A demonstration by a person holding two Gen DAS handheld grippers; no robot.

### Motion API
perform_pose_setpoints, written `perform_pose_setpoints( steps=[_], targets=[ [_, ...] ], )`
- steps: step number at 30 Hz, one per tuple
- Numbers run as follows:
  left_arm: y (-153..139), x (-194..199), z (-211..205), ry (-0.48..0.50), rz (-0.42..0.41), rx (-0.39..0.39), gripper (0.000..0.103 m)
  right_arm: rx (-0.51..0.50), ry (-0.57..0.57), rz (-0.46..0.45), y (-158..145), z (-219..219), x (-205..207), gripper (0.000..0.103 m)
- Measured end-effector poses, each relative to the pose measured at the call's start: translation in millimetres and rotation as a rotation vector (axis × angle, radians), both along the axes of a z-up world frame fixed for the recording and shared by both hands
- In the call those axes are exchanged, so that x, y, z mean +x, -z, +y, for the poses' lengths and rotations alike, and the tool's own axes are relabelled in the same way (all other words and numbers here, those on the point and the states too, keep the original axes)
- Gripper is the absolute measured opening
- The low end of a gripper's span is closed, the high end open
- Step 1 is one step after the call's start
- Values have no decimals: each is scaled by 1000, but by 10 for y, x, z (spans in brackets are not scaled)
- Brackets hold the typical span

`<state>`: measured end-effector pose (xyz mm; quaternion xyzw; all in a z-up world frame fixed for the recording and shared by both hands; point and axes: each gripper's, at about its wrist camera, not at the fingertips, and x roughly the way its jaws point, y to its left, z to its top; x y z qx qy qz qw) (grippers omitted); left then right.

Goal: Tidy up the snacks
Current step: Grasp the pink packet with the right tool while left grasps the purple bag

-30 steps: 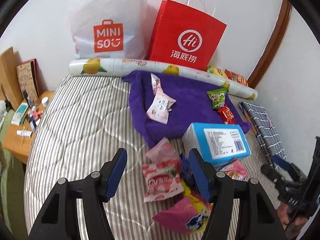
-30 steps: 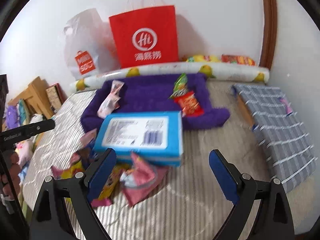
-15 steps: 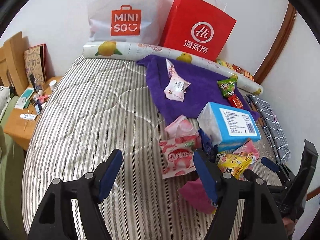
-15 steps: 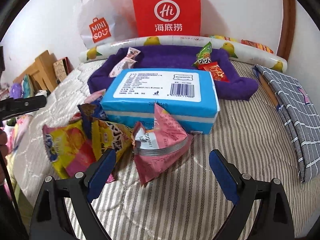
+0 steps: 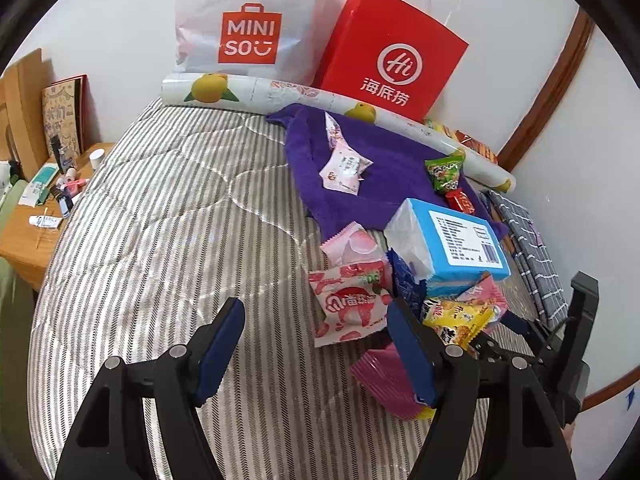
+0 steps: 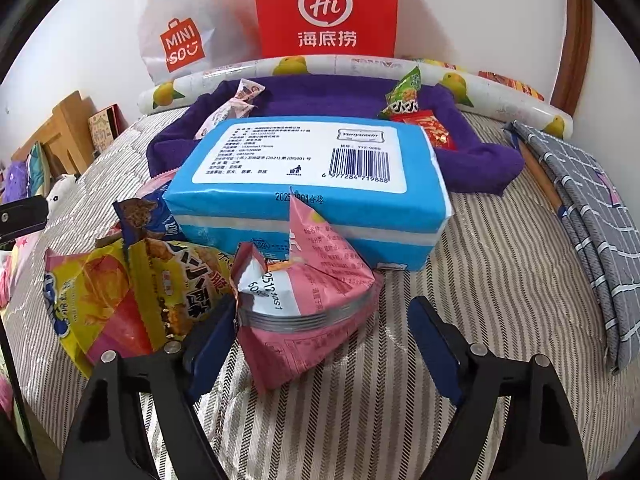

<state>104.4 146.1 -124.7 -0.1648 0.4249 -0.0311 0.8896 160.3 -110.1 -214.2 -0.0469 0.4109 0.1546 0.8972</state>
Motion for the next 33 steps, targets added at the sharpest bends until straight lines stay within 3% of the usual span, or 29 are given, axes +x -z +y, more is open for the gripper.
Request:
perform_pose_setpoints(
  steps=[3, 7, 13, 18, 27, 33],
  targets=[
    [-4, 3, -33, 16, 6, 1, 72, 8, -2, -11, -10, -3, -2, 69],
    [-48, 5, -73, 29, 6, 7, 72, 15, 0, -24, -39, -16, -32, 64],
    [-126, -34, -204, 75, -5, -24, 72, 50, 29, -39, -163, -101, -121, 63],
    [-141, -81, -402, 119, -8, -46, 78, 85, 62, -51, -262, -246, -213, 63],
    [-7, -152, -487, 76, 26, -49, 79, 113, 92, -70, -313, -503, -388, 64],
    [120, -138, -527, 70, 61, -90, 79, 135, 87, -72, -298, -554, -445, 64]
  ],
)
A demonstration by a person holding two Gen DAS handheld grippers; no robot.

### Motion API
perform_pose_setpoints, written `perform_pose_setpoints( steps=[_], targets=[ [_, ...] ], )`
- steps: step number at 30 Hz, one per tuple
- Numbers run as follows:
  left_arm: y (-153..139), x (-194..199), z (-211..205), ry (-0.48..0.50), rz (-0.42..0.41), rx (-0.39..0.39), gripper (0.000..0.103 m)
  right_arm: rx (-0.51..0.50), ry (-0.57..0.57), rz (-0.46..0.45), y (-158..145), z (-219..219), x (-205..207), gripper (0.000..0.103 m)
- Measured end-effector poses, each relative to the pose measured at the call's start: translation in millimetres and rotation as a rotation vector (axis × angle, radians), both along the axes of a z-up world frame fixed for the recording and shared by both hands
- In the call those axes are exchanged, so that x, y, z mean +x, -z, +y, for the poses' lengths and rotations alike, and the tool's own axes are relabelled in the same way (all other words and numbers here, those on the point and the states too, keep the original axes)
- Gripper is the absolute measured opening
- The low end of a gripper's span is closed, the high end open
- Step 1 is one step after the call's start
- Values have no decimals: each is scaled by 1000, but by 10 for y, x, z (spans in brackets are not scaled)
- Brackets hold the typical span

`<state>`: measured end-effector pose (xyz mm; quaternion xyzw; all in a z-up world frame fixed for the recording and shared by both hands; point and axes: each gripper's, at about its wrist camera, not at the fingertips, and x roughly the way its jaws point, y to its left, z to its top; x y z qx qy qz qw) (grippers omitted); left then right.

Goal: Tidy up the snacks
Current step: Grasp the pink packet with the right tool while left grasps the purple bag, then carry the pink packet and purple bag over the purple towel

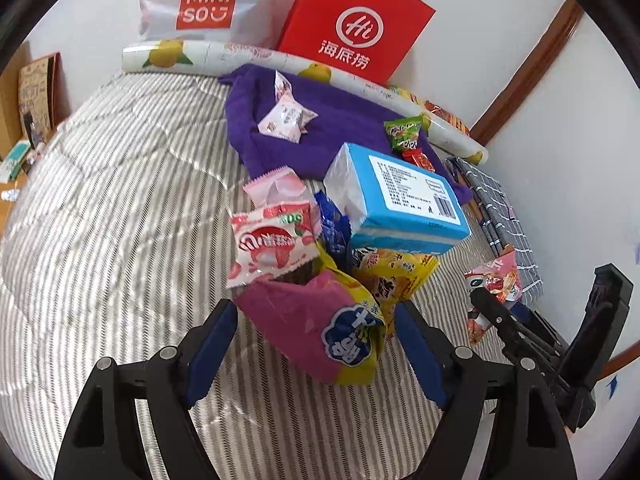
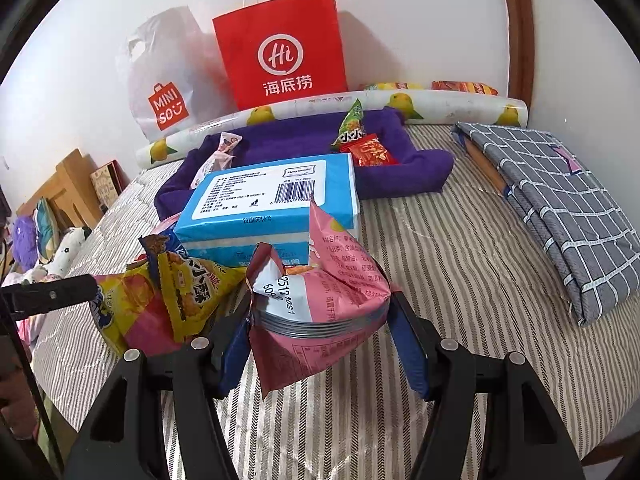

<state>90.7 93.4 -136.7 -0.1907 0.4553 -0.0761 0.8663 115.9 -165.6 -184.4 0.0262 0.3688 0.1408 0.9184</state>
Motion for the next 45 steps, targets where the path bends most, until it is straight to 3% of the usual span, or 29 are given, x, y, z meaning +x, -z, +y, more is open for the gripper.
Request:
perform_pose_setpoints(
  steps=[15, 18, 20, 22, 28, 45],
  targets=[
    [239, 254, -170, -11, 76, -19, 79, -29, -4, 15, 82, -39, 8, 64],
    [277, 283, -202, 4, 91, -21, 77, -34, -1, 19, 98, -48, 16, 63],
    [282, 279, -221, 16, 92, -26, 67, -34, 3, 24, 109, -53, 30, 64],
    [278, 265, -215, 15, 92, -36, 67, -33, 7, 29, 114, -51, 38, 64],
    [241, 168, -166, 28, 76, -69, 64, -43, 0, 19, 81, 0, -13, 64],
    [-103, -259, -93, 70, -26, -68, 63, -55, 2, -8, -144, 81, -284, 63]
  ],
)
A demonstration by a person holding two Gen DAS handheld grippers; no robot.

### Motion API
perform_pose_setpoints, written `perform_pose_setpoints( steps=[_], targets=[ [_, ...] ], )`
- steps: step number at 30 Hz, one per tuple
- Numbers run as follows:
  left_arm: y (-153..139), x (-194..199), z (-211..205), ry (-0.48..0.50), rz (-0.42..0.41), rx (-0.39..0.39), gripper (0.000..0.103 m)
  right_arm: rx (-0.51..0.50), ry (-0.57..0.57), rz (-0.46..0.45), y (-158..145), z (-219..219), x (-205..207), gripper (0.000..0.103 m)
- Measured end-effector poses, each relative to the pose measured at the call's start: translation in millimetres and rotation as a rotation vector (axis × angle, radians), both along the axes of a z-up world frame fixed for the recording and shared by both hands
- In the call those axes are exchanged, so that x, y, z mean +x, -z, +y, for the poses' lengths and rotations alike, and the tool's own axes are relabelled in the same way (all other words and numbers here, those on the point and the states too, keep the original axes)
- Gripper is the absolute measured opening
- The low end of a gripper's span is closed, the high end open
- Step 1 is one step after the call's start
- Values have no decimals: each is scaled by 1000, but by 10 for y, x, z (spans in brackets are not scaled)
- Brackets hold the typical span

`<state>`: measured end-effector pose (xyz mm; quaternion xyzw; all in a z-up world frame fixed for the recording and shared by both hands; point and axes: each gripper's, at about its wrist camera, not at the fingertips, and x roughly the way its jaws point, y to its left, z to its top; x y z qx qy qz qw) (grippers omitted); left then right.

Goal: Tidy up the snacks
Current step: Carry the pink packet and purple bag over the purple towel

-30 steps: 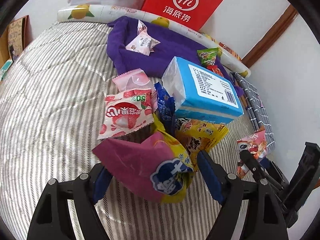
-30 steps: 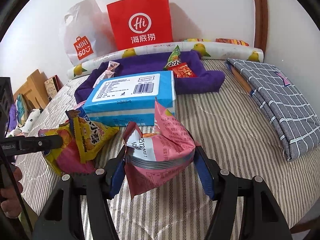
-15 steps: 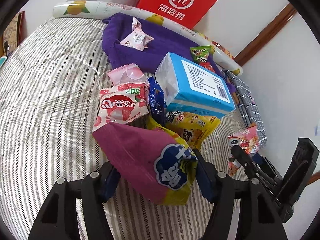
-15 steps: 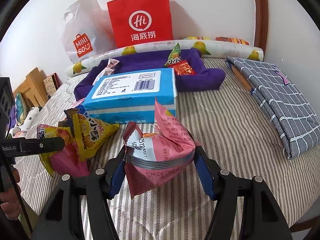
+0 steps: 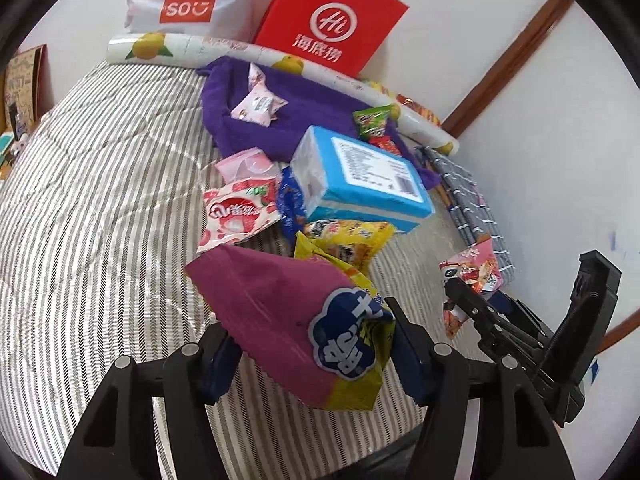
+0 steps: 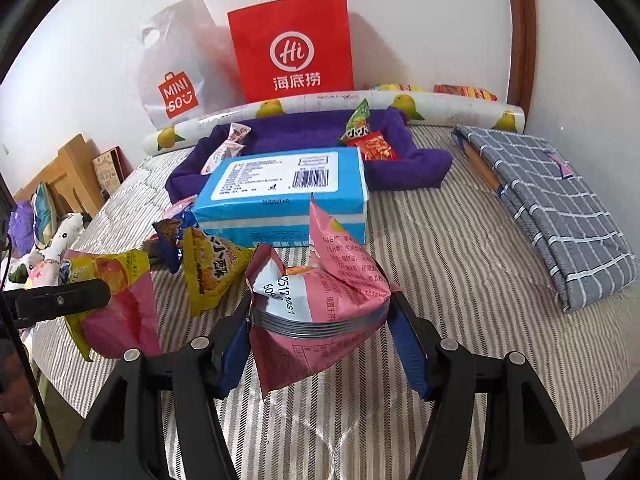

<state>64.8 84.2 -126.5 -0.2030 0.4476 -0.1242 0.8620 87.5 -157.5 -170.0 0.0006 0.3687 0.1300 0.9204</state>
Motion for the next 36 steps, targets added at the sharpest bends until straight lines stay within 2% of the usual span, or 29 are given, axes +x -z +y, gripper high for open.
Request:
perform_pose_setpoints(
  steps=[7, 14, 20, 36],
  targets=[
    [-301, 0, -108, 46, -60, 3, 63, 0, 11, -27, -267, -26, -74, 63],
    [-668, 238, -176, 61, -126, 29, 63, -10, 23, -81, -624, -35, 61, 63],
    [-862, 516, -176, 52, -162, 44, 63, -20, 15, -116, -878, -25, 366, 63],
    [-1107, 1445, -69, -7, -191, 98, 63, 52, -96, -103, -1279, 63, 1511, 63]
  ],
)
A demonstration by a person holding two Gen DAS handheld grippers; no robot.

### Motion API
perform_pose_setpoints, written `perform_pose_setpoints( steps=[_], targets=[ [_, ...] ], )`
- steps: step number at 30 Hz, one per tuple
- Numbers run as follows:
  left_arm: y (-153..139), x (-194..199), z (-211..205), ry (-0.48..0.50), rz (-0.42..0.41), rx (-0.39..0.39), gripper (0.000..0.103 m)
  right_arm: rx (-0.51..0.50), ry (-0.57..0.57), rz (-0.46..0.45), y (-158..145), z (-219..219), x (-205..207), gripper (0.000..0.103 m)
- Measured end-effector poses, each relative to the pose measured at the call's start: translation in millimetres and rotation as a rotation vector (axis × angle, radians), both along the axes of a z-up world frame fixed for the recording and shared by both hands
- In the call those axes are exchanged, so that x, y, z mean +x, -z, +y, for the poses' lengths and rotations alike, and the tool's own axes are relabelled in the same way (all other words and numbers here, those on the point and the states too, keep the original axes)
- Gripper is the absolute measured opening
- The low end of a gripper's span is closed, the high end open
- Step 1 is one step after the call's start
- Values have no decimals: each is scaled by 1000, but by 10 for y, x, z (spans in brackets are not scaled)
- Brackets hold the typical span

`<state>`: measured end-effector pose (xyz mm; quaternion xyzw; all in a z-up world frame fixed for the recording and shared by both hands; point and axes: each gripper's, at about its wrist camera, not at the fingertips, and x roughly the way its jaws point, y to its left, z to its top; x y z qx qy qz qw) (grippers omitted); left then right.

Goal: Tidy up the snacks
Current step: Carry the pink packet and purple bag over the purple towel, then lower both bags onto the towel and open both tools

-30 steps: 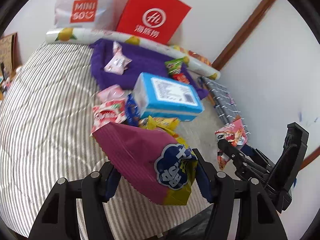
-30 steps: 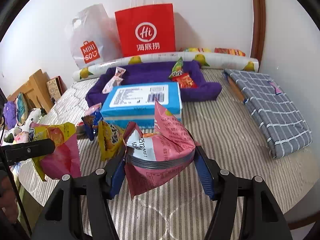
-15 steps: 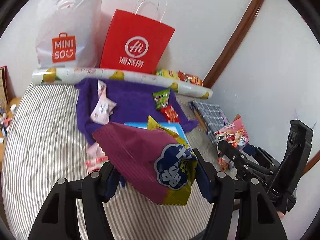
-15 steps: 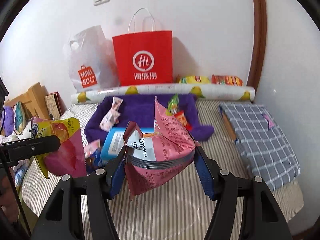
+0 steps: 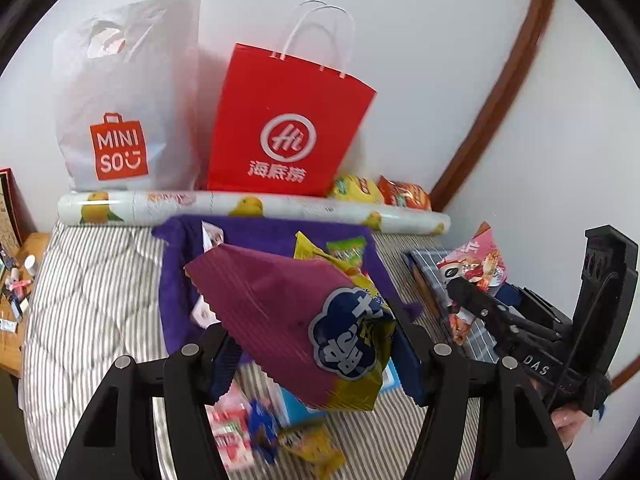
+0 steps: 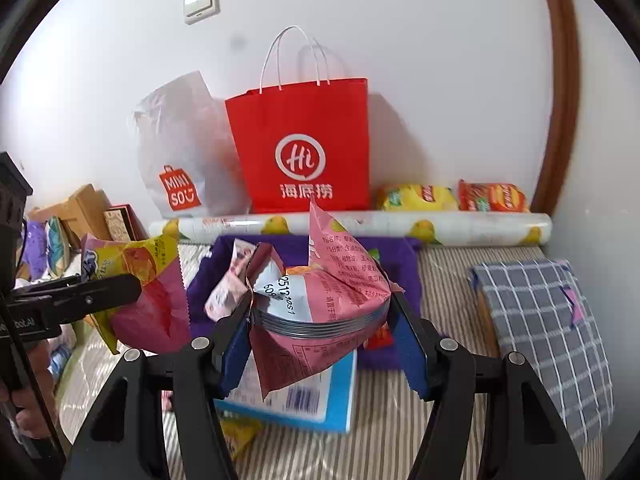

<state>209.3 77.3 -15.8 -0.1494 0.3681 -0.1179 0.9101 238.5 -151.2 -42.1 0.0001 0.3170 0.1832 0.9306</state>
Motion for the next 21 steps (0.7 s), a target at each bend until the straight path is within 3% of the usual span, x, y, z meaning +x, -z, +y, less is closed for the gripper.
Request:
perform_pose_setpoints(
  steps=[8, 21],
  targets=[
    [14, 562, 136, -43, 23, 20, 63, 9, -45, 3, -2, 170, 608, 63],
    [454, 1420, 155, -61, 115, 70, 63, -16, -142, 94, 475, 521, 1399, 63]
  ],
)
